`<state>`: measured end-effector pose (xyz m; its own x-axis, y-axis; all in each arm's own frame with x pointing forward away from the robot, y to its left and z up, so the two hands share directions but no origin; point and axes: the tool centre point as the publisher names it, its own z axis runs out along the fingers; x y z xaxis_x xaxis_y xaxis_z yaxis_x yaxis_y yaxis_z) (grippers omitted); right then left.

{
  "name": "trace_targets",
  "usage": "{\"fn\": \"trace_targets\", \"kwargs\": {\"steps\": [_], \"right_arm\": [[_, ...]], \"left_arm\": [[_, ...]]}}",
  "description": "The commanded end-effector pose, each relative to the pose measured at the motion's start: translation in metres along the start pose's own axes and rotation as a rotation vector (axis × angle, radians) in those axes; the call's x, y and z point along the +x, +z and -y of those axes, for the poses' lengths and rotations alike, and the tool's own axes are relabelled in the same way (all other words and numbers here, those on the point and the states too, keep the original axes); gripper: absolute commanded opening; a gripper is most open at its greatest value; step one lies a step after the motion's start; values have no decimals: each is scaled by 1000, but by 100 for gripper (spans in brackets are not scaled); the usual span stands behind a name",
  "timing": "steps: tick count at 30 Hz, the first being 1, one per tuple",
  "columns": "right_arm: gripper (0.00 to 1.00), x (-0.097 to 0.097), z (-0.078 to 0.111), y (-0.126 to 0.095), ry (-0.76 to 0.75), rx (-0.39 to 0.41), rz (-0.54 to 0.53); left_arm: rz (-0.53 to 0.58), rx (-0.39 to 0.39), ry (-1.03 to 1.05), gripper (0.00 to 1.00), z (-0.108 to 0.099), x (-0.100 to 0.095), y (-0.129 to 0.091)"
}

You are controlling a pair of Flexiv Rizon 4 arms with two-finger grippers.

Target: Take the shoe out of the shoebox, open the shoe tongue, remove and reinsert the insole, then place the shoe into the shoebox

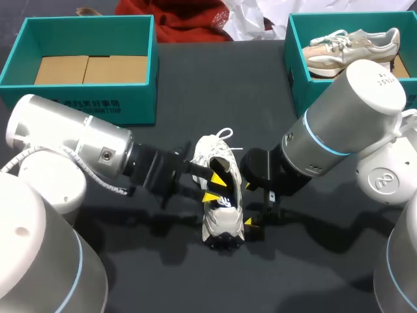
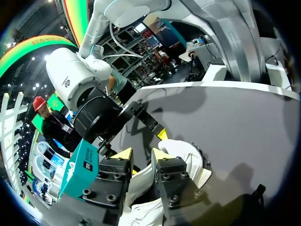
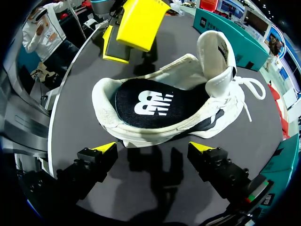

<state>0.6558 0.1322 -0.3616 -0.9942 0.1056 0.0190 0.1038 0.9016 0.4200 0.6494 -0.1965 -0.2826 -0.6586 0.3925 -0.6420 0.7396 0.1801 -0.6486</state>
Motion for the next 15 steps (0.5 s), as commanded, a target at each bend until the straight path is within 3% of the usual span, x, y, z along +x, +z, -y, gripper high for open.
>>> {"fn": "trace_targets", "kwargs": {"steps": [1, 7, 10, 15], "right_arm": [[100, 2, 0, 1, 0, 1, 3], [100, 1, 1, -1, 1, 4, 3], [100, 1, 11, -12, 11, 14, 7], [100, 1, 29, -33, 40, 1, 27]], "left_arm": [[-77, 13, -5, 24, -1, -9, -13], [-136, 10, -4, 19, -8, -16, -24], [-170, 11, 2, 11, -8, -17, -30], [-240, -4, 31, 11, -6, -16, -36]]}}
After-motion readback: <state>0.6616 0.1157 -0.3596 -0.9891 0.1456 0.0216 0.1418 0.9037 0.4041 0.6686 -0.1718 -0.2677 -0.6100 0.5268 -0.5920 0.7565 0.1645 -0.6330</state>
